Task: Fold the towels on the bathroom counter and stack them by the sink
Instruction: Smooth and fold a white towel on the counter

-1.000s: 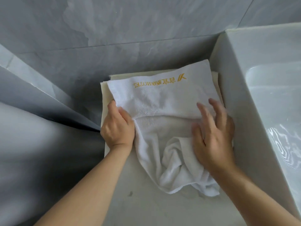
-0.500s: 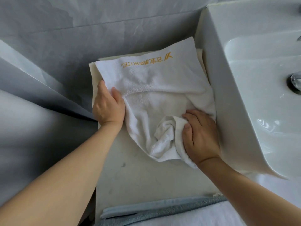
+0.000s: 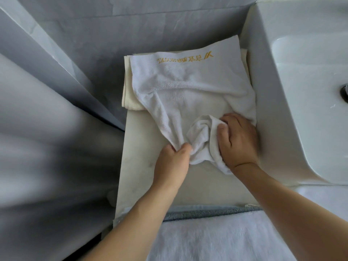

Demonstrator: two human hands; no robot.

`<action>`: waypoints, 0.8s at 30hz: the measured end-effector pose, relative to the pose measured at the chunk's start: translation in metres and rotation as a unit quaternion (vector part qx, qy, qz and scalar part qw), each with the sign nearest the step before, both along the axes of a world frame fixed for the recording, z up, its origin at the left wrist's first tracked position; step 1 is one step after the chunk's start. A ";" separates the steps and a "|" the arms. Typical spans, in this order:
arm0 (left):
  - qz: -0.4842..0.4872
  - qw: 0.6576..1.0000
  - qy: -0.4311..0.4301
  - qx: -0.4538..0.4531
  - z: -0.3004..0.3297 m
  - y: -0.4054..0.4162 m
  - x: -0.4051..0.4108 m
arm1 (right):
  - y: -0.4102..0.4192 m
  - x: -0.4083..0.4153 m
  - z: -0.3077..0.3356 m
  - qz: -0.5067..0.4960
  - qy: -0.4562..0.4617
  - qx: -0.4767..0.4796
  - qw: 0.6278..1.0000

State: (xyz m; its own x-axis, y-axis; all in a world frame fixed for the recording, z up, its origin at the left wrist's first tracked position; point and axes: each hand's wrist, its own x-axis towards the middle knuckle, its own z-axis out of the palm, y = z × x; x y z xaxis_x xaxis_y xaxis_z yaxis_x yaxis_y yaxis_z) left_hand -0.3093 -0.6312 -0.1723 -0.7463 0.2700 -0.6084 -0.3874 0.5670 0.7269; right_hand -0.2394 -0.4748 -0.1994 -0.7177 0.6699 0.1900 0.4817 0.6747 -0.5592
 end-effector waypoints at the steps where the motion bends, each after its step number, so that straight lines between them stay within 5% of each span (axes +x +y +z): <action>1: -0.004 1.000 -0.019 0.009 0.002 0.003 0.001 | 0.000 0.002 0.002 0.006 0.013 -0.022 1.000; 4: 0.045 0.995 -0.054 0.078 0.009 0.007 -0.007 | -0.006 0.018 0.009 0.048 0.041 -0.064 0.996; 9: 0.078 0.990 -0.048 0.111 0.016 -0.019 -0.034 | -0.024 0.056 0.017 0.079 -0.084 -0.118 0.986; 13: 0.153 0.964 -0.152 0.153 0.019 -0.032 -0.032 | -0.034 0.060 0.035 0.037 -0.020 -0.231 0.972; 18: 0.054 0.968 -0.188 0.154 0.017 -0.050 -0.016 | -0.035 0.069 0.051 0.041 0.087 -0.422 0.902; 21: 0.091 0.954 -0.168 0.232 0.021 -0.057 -0.017 | -0.033 0.077 0.049 -0.026 0.076 -0.480 0.874; 24: 0.159 0.898 -0.234 0.337 0.030 -0.065 -0.023 | -0.033 0.081 0.042 -0.144 0.080 -0.505 0.847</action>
State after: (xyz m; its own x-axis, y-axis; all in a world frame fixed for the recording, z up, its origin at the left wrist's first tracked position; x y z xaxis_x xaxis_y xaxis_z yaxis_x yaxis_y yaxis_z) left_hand -0.3327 -0.6958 -0.1428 -0.5560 0.5124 -0.6545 -0.8044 -0.1335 0.5789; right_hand -0.1587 -0.5081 -0.1578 -0.5153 0.6923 -0.5052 0.4078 -0.3204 -0.8550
